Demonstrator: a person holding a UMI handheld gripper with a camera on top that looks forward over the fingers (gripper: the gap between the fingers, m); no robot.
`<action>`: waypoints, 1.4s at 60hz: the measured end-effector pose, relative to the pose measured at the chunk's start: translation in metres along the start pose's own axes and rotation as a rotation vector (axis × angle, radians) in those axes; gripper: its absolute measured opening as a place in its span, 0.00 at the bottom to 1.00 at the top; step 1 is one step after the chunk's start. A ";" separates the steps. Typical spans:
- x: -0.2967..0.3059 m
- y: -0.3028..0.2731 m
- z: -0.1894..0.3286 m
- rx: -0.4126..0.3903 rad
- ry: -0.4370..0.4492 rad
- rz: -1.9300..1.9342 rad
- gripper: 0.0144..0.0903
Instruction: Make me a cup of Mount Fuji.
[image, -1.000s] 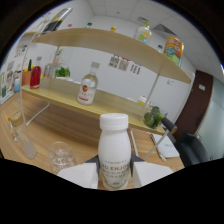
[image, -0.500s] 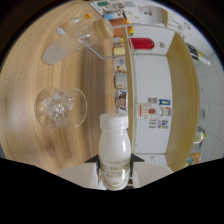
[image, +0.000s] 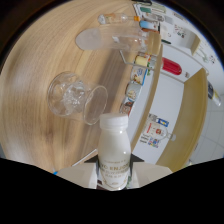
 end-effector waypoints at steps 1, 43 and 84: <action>0.001 0.000 0.000 0.000 0.002 0.011 0.43; -0.003 0.024 -0.002 0.108 -0.094 1.786 0.44; -0.083 0.012 0.005 0.054 -0.201 1.909 0.47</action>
